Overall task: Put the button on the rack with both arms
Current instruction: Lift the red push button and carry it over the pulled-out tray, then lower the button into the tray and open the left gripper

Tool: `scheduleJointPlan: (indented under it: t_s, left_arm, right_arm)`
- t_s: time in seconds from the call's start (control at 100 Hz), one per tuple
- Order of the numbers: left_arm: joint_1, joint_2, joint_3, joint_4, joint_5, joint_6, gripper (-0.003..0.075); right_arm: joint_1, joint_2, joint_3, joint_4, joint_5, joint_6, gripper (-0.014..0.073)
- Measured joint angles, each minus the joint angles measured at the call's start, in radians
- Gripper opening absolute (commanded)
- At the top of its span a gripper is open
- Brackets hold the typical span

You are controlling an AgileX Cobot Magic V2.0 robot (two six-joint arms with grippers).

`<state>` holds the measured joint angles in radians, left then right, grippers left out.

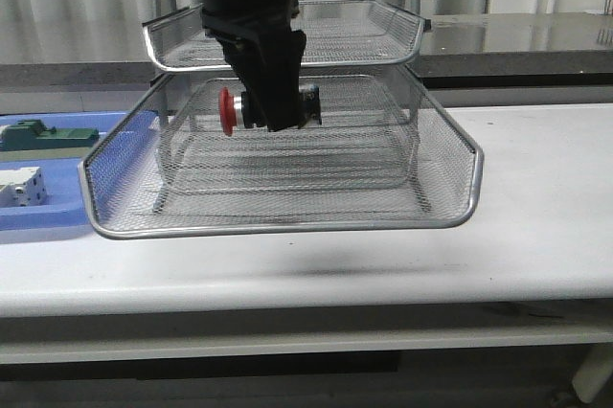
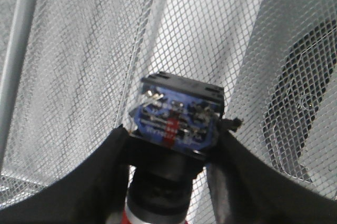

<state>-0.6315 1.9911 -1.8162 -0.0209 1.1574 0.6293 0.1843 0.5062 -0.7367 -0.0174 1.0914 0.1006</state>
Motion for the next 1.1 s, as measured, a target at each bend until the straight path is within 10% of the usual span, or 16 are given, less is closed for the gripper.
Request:
scheduleJointPlan:
  t_s: [0.18,0.47,1.1]
  left_arm:
    - [0.000,0.028,0.000,-0.009,0.002,0.000,0.0134]
    - [0.000,0.030,0.000,-0.011,0.002,0.000,0.0403]
    - [-0.002,0.023,-0.100,-0.044,0.077,-0.071,0.0410]
  right_arm:
    - [0.000,0.000,0.000,0.000,0.000,0.000,-0.0070]
    - [0.000,0.000,0.000,0.000,0.000,0.000,-0.0070]
    - [0.000,0.000,0.000,0.000,0.000,0.000,-0.0070]
